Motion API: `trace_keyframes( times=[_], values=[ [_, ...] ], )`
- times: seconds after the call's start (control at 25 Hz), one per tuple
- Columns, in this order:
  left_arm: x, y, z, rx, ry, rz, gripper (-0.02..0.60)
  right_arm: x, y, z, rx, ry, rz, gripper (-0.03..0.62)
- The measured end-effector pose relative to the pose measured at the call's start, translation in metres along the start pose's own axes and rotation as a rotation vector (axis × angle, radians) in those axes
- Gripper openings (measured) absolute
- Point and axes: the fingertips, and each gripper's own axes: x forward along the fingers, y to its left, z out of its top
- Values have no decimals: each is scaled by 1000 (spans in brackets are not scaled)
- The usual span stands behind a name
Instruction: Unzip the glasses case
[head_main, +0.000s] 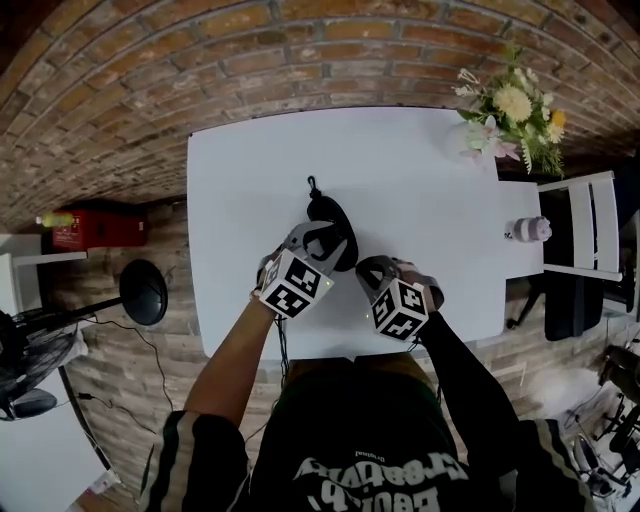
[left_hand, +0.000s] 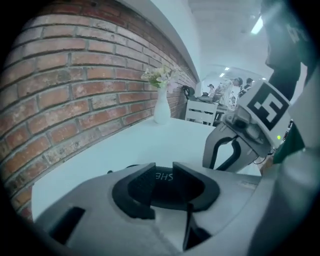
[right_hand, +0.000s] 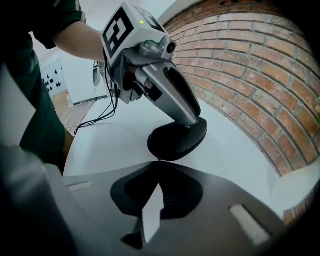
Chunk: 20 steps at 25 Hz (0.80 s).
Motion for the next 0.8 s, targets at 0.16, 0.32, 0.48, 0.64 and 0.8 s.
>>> trace_keyframes(
  times=[0.16,0.32,0.48,0.64,0.8],
  values=[
    [1,-6,-18,-13,71,19,108,11,16,1,24,26,-6,12],
    [7,-11,-19,-49,39,34,86,18,16,-5,91,35,-36,12],
    [9,-11,-18,-35,34,27,86,16,14,-6,107,29,-62,12],
    [7,-11,-20,-49,34,16,86,16,14,-5,113,32,-91,12],
    [9,-12,-18,-27,30,15,86,15,13,-7,133,31,-108,12]
  ],
)
